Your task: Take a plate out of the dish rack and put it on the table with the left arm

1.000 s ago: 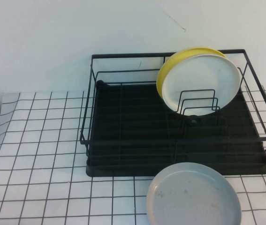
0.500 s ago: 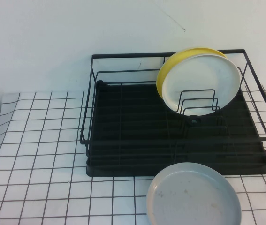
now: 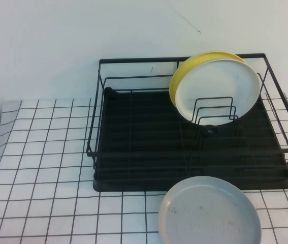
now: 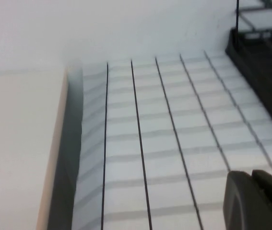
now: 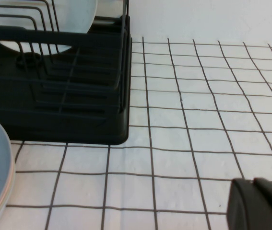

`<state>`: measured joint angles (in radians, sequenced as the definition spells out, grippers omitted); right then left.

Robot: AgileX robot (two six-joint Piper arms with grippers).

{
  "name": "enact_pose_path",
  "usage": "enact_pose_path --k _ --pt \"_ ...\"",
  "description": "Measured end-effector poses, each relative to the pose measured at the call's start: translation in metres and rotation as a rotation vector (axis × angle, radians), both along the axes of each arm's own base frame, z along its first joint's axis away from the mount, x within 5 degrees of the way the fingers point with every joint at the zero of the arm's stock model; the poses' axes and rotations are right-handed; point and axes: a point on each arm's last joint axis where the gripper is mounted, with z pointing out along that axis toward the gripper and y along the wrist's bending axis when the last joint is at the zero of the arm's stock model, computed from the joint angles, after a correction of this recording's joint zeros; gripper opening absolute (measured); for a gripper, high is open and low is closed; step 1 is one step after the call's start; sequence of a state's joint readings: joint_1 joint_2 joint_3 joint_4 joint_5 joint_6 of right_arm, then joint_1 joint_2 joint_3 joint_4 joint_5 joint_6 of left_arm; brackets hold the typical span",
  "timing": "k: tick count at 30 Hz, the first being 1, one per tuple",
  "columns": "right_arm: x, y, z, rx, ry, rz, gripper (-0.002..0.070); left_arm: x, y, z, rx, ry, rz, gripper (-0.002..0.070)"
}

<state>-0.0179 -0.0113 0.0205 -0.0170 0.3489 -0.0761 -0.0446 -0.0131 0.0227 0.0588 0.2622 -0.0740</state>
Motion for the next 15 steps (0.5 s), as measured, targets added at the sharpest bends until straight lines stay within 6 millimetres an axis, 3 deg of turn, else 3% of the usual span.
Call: enact_pose_path --k 9,15 --pt "0.000 0.000 0.000 0.000 0.000 0.000 -0.0003 0.001 -0.002 0.034 -0.012 -0.380 -0.023 -0.0003" --pt "0.000 0.000 0.000 0.000 0.000 0.000 -0.0003 -0.002 -0.003 0.046 -0.017 -0.514 -0.030 -0.0003"
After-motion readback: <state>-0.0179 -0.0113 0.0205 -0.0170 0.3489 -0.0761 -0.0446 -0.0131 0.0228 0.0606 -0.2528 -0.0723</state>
